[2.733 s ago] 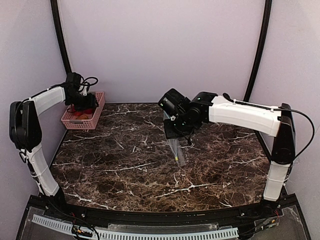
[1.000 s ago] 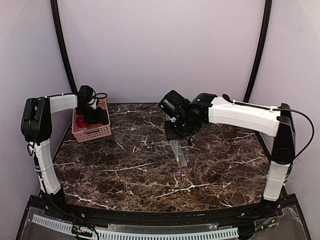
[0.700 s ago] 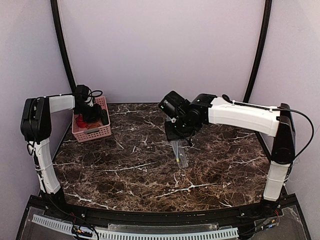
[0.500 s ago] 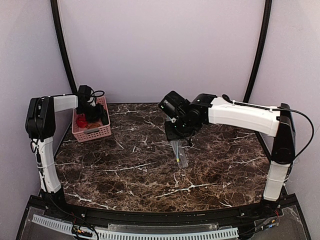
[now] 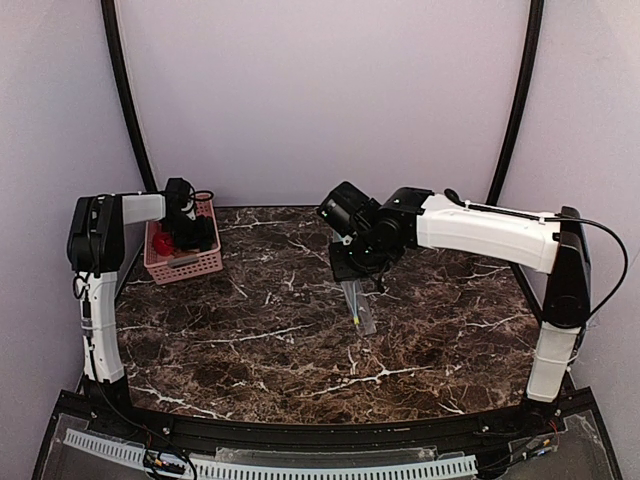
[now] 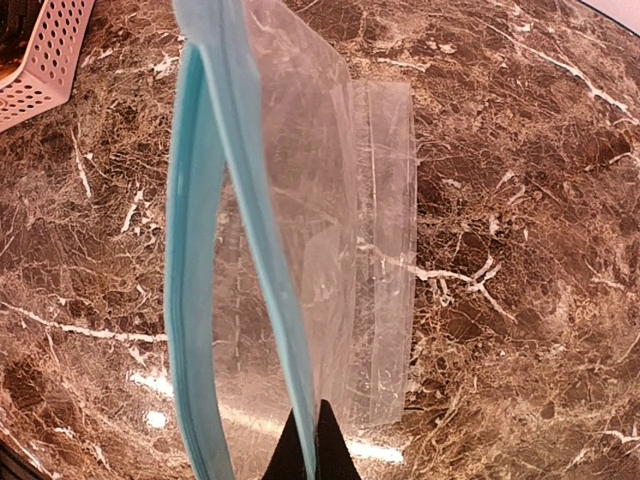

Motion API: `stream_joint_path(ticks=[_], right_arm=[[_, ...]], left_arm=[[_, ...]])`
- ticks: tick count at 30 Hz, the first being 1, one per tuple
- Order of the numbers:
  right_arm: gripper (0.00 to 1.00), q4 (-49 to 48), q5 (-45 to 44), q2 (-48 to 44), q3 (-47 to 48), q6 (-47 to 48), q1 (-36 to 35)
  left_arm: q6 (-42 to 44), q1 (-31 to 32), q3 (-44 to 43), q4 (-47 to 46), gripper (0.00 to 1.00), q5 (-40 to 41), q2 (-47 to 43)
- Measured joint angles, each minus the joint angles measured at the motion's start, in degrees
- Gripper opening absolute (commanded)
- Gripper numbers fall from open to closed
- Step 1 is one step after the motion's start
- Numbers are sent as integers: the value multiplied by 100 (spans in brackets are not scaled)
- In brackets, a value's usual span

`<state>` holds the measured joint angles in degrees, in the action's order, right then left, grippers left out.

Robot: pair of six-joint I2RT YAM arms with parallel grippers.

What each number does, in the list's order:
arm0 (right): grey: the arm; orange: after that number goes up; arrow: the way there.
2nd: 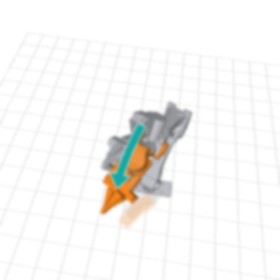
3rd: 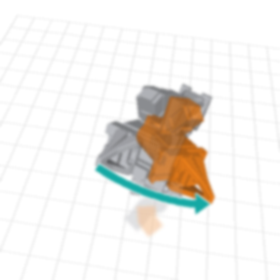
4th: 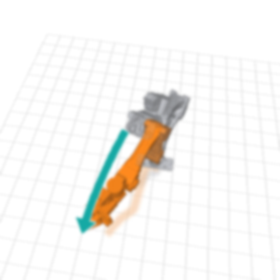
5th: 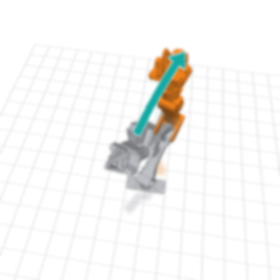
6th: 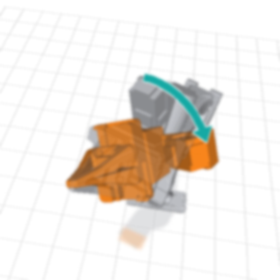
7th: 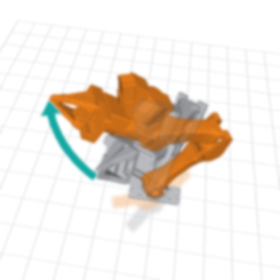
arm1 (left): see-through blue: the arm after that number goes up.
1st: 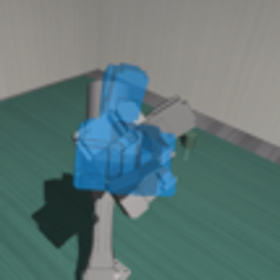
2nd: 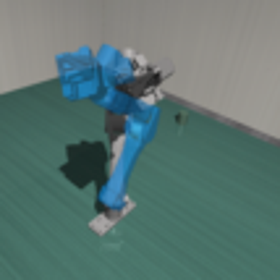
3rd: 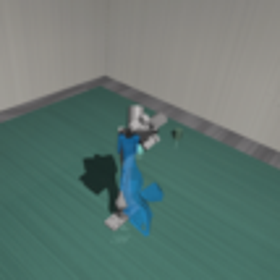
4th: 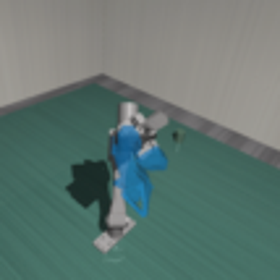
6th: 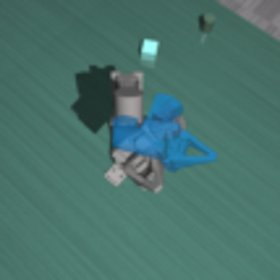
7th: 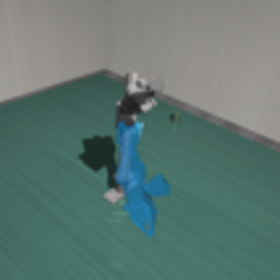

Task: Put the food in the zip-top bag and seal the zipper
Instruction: Adjust the bowl, then pick up the fake vegetable from the bin.

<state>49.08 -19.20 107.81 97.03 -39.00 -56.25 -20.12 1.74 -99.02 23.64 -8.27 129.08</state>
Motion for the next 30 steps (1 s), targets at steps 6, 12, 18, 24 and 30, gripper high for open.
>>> stream_joint_path(ticks=[6, 12, 18, 24, 30], right_arm=[[0, -13, 4, 0, 0, 0, 0], [0, -20, 2, -2, -9, -2, 0], [0, -17, 2, -2, -33, -2, 0], [0, -17, 0, -2, -35, 0, 2], [0, -20, -2, -4, -35, 31, 2]], left_arm=[[17, -4, -136, 2, 41, 63, 103], [13, -20, -177, 9, 35, 66, 111], [17, -24, -179, 11, 31, 55, 109], [17, -24, 48, -11, 31, 11, -212], [-24, -24, 1427, -393, 31, -114, -1757]])
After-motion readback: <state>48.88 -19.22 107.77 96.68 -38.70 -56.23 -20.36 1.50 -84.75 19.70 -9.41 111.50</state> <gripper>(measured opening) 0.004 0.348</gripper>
